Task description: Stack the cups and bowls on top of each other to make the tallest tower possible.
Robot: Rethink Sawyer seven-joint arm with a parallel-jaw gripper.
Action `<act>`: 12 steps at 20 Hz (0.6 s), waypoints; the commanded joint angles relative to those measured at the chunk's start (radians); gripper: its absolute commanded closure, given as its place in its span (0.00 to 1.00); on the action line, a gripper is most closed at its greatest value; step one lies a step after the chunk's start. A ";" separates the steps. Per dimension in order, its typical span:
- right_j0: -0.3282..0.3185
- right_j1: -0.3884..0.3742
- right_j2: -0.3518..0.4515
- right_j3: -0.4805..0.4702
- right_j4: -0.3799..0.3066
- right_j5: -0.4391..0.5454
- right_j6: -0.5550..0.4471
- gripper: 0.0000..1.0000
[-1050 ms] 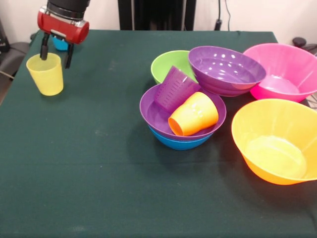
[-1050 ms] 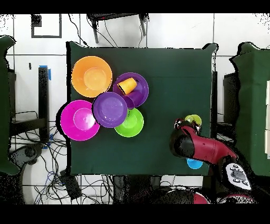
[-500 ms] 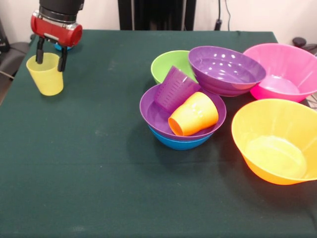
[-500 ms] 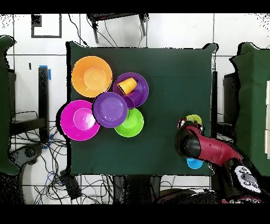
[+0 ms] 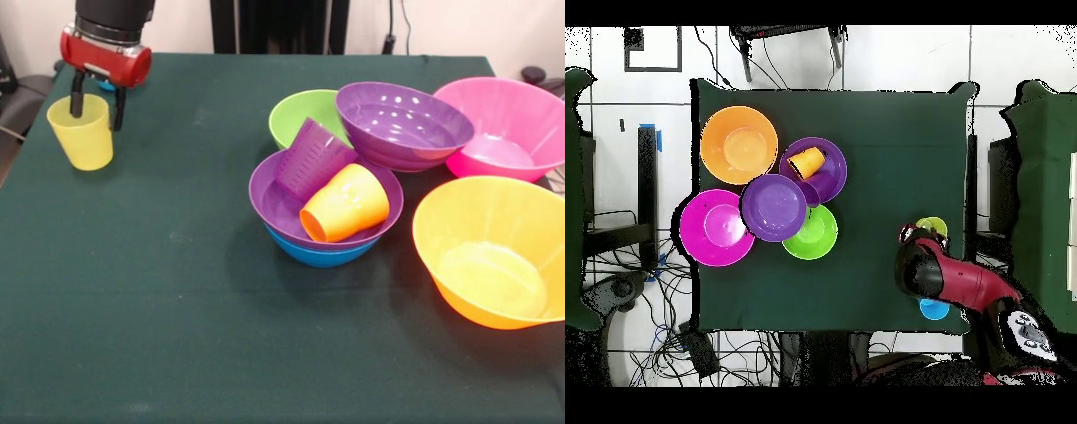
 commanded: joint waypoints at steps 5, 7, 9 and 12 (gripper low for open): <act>0.012 0.069 0.125 -0.002 -0.013 -0.025 0.109 0.00; 0.002 0.078 0.144 -0.005 -0.017 -0.015 0.101 0.00; -0.012 0.100 0.166 -0.014 -0.023 -0.005 0.088 0.00; -0.018 0.140 0.168 -0.040 -0.031 -0.014 0.080 0.00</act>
